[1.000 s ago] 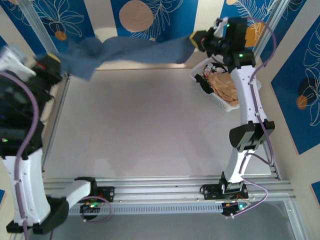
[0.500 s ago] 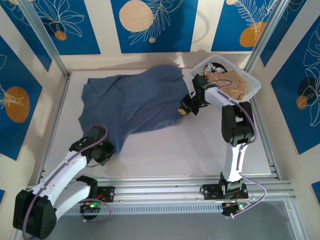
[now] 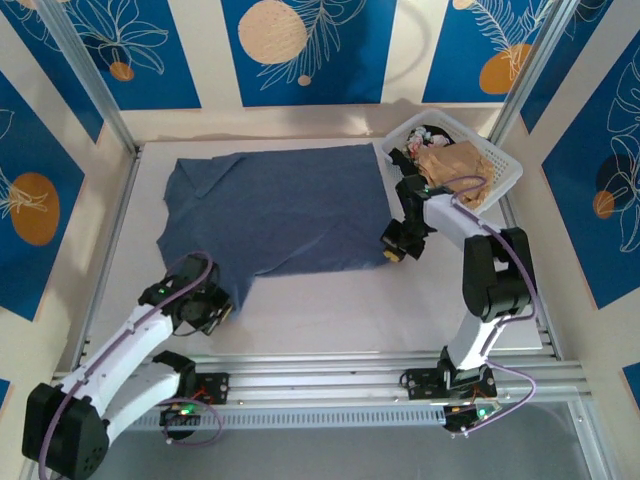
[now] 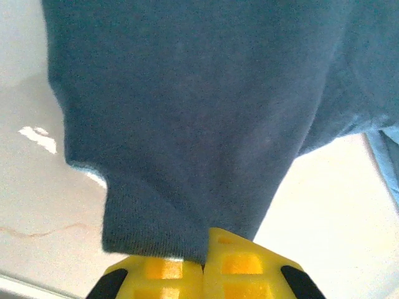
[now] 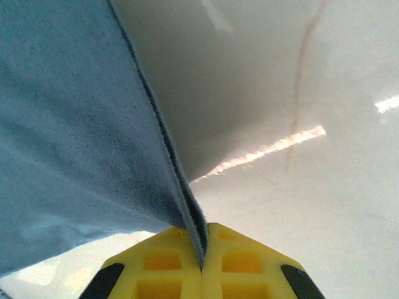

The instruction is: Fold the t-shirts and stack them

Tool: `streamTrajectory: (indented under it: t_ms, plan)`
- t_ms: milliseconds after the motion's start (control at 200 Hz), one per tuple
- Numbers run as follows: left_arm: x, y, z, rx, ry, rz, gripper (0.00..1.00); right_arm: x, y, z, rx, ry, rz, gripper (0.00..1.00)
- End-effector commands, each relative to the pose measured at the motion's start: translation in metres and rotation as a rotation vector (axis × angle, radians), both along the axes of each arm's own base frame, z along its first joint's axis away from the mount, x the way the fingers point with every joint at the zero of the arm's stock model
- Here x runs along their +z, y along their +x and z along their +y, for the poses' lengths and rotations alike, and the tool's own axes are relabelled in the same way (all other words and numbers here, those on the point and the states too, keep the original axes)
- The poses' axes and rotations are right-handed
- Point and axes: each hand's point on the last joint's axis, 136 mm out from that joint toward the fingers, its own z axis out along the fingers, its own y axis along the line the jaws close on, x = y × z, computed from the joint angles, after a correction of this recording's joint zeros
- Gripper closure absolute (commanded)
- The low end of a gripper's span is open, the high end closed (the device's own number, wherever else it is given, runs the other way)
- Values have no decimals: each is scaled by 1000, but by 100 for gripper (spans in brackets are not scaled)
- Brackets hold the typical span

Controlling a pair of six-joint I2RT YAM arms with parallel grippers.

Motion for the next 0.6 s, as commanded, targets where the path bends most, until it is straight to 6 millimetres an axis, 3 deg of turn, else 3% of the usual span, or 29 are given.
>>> streamTrajectory:
  t_ms: [0,100,170,325,420,495,595]
  plan:
    - [12,-21,20,81,92,43,100,-6,-19,-12,22,-49,44,100]
    - [23,-30,38,158,133,4,100,-3,-23,-10,31,-38,34,100]
    - [55,-22,57,192,205,-115,100,18,-15,2,72,-12,-44,100]
    - [199,6,105,235,445,-521,100,118,1,48,197,158,-449,100]
    - [268,23,112,206,533,-693,100,172,-7,63,228,243,-620,100]
    - [294,37,108,178,574,-742,100,196,-15,70,231,291,-668,100]
    - [304,67,90,97,626,-758,100,206,-10,82,218,348,-649,100]
